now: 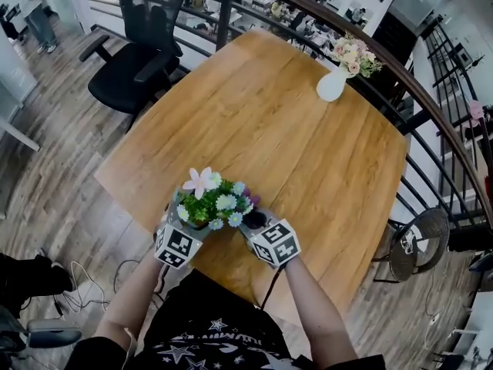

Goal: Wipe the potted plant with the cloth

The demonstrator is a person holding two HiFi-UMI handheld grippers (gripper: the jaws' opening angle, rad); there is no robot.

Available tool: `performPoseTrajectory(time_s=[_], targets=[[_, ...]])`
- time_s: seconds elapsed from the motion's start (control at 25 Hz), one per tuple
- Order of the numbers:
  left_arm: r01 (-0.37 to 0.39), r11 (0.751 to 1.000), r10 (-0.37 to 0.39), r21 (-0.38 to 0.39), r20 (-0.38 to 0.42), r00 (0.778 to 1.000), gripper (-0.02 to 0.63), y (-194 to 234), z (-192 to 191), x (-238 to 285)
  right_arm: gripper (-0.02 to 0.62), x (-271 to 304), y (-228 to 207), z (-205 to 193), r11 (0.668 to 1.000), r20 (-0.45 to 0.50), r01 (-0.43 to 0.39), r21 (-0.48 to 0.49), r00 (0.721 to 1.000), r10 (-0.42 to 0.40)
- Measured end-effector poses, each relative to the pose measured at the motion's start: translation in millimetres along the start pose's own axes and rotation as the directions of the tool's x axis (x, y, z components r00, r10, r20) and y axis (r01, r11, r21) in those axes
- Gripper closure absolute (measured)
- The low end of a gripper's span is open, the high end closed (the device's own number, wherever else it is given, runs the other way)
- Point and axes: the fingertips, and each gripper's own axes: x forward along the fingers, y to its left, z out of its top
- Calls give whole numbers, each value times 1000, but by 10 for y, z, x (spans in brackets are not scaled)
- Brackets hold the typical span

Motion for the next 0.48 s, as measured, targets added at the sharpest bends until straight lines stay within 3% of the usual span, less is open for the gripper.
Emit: performPoseTrajectory(time_s=[0.48], targets=[[-5, 1000, 5, -6, -4, 1000, 183, -4, -13, 23, 506, 74, 403, -159, 997, 27, -47, 64, 999, 45]])
